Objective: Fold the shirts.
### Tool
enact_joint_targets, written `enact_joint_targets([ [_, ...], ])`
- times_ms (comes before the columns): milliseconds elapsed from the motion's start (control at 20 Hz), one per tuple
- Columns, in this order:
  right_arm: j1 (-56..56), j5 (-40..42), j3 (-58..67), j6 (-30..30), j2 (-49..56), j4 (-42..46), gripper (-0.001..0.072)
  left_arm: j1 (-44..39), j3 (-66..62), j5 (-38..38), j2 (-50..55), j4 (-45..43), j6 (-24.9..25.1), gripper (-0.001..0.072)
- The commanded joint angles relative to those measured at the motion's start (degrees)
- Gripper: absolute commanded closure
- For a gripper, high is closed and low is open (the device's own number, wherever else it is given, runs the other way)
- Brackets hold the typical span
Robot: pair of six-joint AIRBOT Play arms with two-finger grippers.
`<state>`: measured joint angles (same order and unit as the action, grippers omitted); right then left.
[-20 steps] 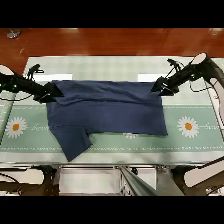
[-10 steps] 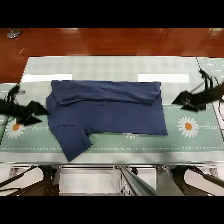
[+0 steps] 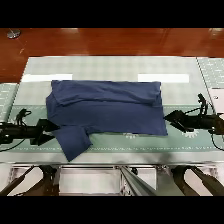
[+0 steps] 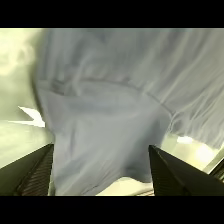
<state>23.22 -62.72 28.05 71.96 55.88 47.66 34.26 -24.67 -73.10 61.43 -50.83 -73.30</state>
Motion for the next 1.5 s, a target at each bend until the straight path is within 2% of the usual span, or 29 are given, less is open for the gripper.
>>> enact_joint_targets([
  [0,0.13,0.22,-1.14,-0.96,-0.70,-2.56,0.0091,-4.70,3.85,5.53,-0.44,1.42,0.15,0.0008],
  [200,0.17,1.38,-0.85,-0.90,-0.70,-1.79,0.0091,-8.63,4.22,7.06,-0.37,1.64,0.02,0.0011],
  [250,0.17,1.84,-0.85,-0.57,-0.68,-1.14,0.0090,-8.92,4.22,7.04,-0.37,1.64,0.22,0.0110],
  [300,0.17,2.38,-0.85,0.46,-0.68,0.68,0.0090,-9.01,4.22,6.91,-0.37,1.73,1.18,0.0474],
  [350,0.17,2.95,-0.85,3.23,-0.68,4.28,0.0090,-9.05,4.22,6.93,-0.39,2.67,3.80,0.0678],
  [500,0.15,1.79,-0.96,11.13,-0.66,15.06,0.0091,-9.05,4.20,6.93,-0.39,6.84,7.32,0.0690],
  [600,0.11,-1.73,-1.05,12.20,0.68,15.67,0.0090,-9.05,4.20,6.95,-0.39,7.17,8.15,0.0690],
  [750,0.11,-5.20,-1.03,9.27,4.92,9.38,0.0090,-9.05,4.22,6.95,-0.39,7.17,8.20,0.0690],
  [1100,-0.07,-3.45,-0.96,1.03,13.05,-5.79,0.0099,-9.05,4.22,7.19,-0.39,7.19,8.37,0.0689],
  [1150,-1.11,-2.99,-0.79,0.72,13.94,-6.27,0.0145,-9.05,4.22,7.19,-0.39,7.28,8.37,0.0690],
  [1200,-2.99,-2.43,-0.31,0.13,14.69,-6.23,0.0317,-9.05,4.20,7.19,-0.39,7.61,8.39,0.0689],
  [1250,-4.76,-2.29,0.66,-1.03,15.17,-6.23,0.0592,-9.05,3.98,7.13,-0.39,8.00,8.41,0.0690],
  [1300,-6.14,-2.56,2.25,-1.90,15.26,-6.01,0.0687,-9.05,3.30,7.04,-0.42,8.02,8.61,0.0690],
  [1450,-6.40,-5.66,9.81,-1.03,15.26,-4.15,0.0687,-8.79,-1.97,5.62,-0.44,8.09,8.59,0.0690],
])
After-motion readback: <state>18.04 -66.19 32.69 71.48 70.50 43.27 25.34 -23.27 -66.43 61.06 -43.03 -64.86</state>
